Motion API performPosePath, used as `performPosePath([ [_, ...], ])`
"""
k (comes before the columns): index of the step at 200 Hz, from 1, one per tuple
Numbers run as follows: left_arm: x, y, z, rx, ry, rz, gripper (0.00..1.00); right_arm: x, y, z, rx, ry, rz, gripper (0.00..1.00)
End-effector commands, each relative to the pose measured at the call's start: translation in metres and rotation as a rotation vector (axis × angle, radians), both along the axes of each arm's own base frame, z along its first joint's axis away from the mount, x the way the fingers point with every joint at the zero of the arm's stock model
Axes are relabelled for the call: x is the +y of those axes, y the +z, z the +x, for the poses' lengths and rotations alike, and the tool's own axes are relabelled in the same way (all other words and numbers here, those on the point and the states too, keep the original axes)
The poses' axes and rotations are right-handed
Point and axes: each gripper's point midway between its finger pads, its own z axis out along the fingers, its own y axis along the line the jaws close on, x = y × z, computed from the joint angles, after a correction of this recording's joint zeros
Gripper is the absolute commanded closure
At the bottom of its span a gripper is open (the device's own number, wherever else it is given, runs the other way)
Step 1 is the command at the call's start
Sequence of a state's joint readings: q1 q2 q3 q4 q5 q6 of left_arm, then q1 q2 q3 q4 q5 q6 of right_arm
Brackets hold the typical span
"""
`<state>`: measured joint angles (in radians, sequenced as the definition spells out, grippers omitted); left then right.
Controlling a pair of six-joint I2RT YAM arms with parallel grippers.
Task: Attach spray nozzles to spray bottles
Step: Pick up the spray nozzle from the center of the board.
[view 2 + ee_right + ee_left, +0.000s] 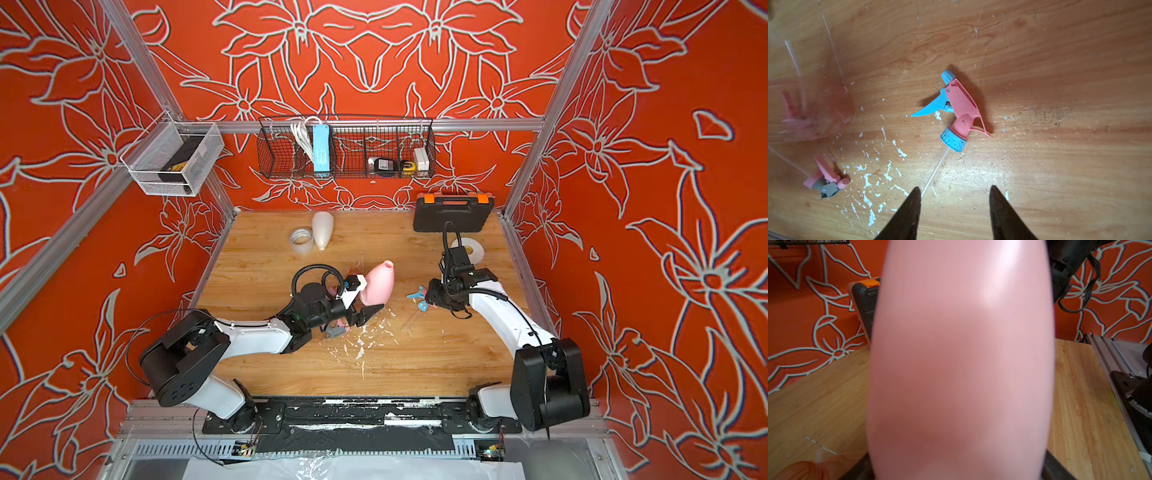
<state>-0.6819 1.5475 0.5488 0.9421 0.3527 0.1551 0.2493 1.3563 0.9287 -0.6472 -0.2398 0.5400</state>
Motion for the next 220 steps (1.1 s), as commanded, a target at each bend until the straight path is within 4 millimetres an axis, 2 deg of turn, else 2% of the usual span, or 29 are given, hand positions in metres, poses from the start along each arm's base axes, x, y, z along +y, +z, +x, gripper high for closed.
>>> performPosePath([
  [1, 0.003, 0.031, -0.001, -0.084, 0.006, -0.089, 0.40, 0.001, -0.019, -0.003, 0.048, -0.053, 0.019, 0.48],
  [46, 0.001, 0.034, -0.006, -0.077, -0.020, -0.117, 0.41, 0.009, -0.039, 0.009, 0.074, -0.069, 0.035, 0.47],
  [69, -0.001, 0.035, -0.007, -0.074, -0.029, -0.120, 0.41, 0.012, -0.046, 0.017, 0.087, -0.070, 0.028, 0.44],
  [132, -0.001, 0.038, -0.007, -0.077, -0.032, -0.115, 0.42, 0.028, -0.060, 0.031, 0.108, -0.081, 0.024, 0.41],
  [160, -0.001, 0.039, -0.008, -0.077, -0.032, -0.111, 0.42, 0.028, -0.064, 0.036, 0.119, -0.088, -0.008, 0.41],
  [188, 0.000, 0.041, -0.008, -0.075, -0.033, -0.114, 0.42, 0.025, -0.071, 0.037, 0.129, -0.090, -0.045, 0.44],
  [220, 0.000, 0.044, -0.009, -0.073, -0.031, -0.115, 0.42, 0.023, -0.077, 0.037, 0.134, -0.093, -0.060, 0.54],
])
